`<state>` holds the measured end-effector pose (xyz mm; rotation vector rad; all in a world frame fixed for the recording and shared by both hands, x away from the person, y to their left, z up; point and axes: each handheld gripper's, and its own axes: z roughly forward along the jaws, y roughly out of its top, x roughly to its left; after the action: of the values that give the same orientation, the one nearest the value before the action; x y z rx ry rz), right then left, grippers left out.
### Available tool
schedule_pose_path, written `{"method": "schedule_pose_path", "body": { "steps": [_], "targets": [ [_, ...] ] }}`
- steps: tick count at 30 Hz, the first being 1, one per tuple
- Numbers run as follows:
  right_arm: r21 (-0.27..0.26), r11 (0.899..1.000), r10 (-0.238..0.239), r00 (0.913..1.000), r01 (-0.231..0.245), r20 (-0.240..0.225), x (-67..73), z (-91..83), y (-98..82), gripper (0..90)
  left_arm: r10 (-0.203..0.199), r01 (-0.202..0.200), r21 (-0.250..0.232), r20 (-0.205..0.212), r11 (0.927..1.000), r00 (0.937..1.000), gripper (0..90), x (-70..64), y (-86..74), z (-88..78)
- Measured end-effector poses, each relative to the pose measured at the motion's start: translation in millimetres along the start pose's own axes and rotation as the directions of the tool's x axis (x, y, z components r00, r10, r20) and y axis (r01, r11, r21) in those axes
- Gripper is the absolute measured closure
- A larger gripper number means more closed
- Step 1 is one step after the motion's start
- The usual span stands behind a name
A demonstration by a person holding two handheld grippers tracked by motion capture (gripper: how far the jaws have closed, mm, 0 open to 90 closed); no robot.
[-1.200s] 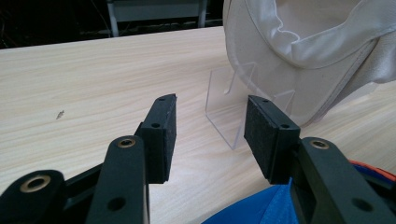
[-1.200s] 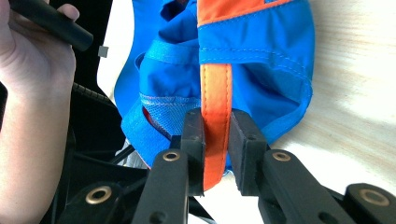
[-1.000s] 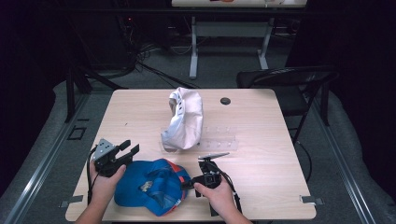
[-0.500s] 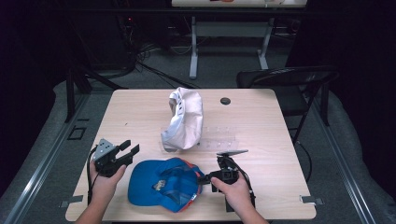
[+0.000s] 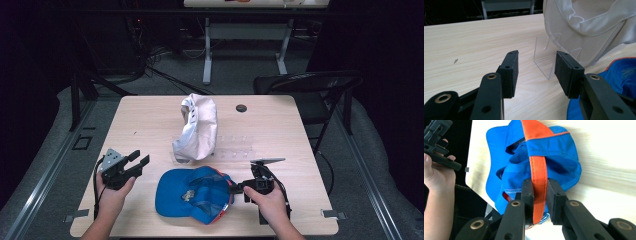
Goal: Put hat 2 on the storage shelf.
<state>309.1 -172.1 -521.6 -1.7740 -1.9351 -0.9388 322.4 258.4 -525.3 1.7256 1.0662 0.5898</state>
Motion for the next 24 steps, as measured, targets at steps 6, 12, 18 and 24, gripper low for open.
{"method": "schedule_pose_path", "body": {
  "steps": [6,12,18,24],
  "targets": [
    [-0.012,1.0,0.0,0.9998,0.0,0.019,-3.7,-12.6,2.0,77.5,0.002,-0.002,-0.001,0.002,1.0,1.0,54.4,-0.1,-0.1,0.1],
    [-0.036,0.999,0.009,0.9998,-0.008,0.021,-2.2,-22.6,6.3,77.6,0.001,-0.001,0.003,0.002,1.0,1.0,54.4,-0.8,-0.3,0.4],
    [-0.032,0.999,-0.021,0.9964,0.024,0.082,5.6,-36.0,13.8,77.5,0.002,-0.002,0.0,-0.001,1.0,1.0,54.4,-1.5,-0.8,1.2],
    [-0.027,0.999,-0.032,0.9861,0.037,0.163,15.6,-42.4,18.6,77.6,0.0,0.0,0.004,-0.001,1.0,1.0,54.5,-1.6,-0.5,0.4]
  ]
}}
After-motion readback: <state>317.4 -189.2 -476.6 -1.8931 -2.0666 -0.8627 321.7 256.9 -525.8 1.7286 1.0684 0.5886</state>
